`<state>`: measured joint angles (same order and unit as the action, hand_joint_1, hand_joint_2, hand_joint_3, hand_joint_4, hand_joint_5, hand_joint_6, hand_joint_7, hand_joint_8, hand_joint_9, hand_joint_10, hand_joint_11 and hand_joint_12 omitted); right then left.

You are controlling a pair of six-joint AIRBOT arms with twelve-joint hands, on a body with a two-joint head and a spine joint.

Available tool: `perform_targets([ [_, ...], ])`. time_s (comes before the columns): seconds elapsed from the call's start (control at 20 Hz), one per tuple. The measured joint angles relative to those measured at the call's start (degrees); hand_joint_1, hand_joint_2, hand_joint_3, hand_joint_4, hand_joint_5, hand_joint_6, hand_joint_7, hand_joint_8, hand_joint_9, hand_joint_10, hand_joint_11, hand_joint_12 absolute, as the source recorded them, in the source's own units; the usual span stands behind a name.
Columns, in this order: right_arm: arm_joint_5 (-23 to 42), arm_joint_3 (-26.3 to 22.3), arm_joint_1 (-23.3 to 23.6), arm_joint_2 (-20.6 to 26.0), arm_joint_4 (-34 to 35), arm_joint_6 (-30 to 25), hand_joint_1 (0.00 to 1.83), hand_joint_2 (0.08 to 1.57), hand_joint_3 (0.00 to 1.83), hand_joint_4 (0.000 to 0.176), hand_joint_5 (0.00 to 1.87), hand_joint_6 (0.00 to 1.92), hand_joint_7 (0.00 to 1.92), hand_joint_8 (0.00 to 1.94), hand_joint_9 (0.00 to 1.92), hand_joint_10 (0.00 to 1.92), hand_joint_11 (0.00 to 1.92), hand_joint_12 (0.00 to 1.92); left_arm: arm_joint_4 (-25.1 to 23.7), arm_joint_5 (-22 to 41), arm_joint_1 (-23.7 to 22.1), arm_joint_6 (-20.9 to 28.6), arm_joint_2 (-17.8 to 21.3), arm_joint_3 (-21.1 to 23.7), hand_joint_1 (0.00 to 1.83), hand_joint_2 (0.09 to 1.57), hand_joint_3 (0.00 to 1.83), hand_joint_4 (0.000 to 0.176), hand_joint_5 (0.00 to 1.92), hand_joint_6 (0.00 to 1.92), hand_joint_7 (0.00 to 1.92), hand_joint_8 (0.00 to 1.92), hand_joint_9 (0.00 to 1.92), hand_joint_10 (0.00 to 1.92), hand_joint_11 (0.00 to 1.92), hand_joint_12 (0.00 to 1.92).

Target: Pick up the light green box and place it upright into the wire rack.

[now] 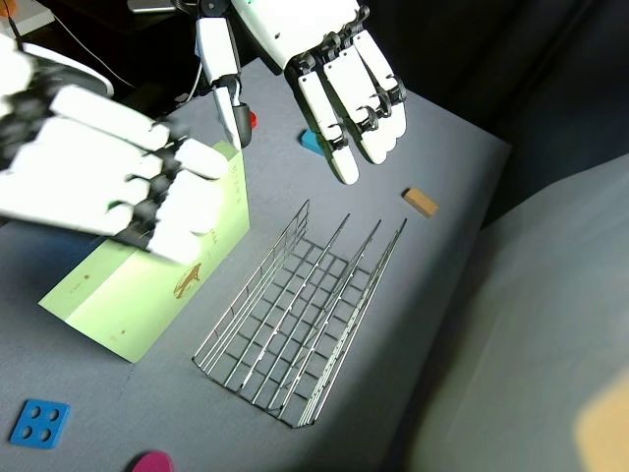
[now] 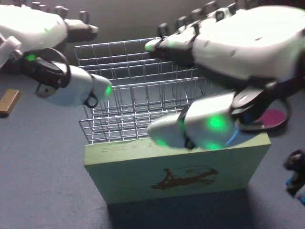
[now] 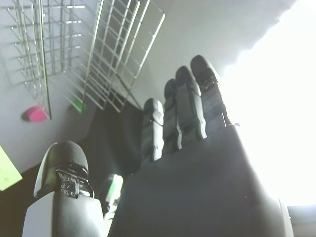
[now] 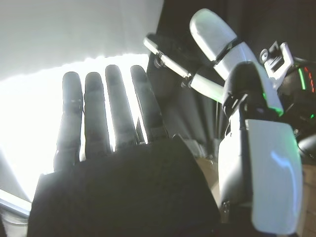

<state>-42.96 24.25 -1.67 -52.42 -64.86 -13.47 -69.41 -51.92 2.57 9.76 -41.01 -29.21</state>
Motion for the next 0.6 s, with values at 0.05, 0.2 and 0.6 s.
perform_targets([
  [0.05, -1.2, 0.0, 0.0, -1.1, 0.0, 0.0, 0.54, 1.0, 0.0, 0.007, 0.14, 0.0, 0.12, 0.0, 0.1, 0.0, 0.0, 0.46, -0.4, -0.3, 0.4, 0.0, 0.2, 0.0, 0.19, 1.2, 0.0, 0.119, 0.14, 0.0, 0.13, 0.0, 0.16, 0.0, 0.0, 0.45],
  [0.2, -3.1, 0.1, -1.5, -4.2, -0.7, -1.6, 0.72, 1.0, 0.0, 0.007, 0.16, 0.01, 0.12, 0.0, 0.09, 0.0, 0.0, 0.42, -0.5, -1.2, 1.4, -0.1, 0.7, 0.4, 0.19, 1.2, 0.0, 0.118, 0.14, 0.0, 0.13, 0.0, 0.16, 0.0, 0.0, 0.45],
  [0.6, -4.9, 5.3, -3.3, -11.6, 2.8, -5.1, 0.85, 0.99, 0.0, 0.008, 0.18, 0.0, 0.16, 0.01, 0.1, 0.0, 0.0, 0.38, -2.7, -0.4, 3.8, 0.5, 2.5, -1.6, 0.18, 1.2, 0.0, 0.117, 0.15, 0.0, 0.13, 0.0, 0.16, 0.0, 0.0, 0.48],
])
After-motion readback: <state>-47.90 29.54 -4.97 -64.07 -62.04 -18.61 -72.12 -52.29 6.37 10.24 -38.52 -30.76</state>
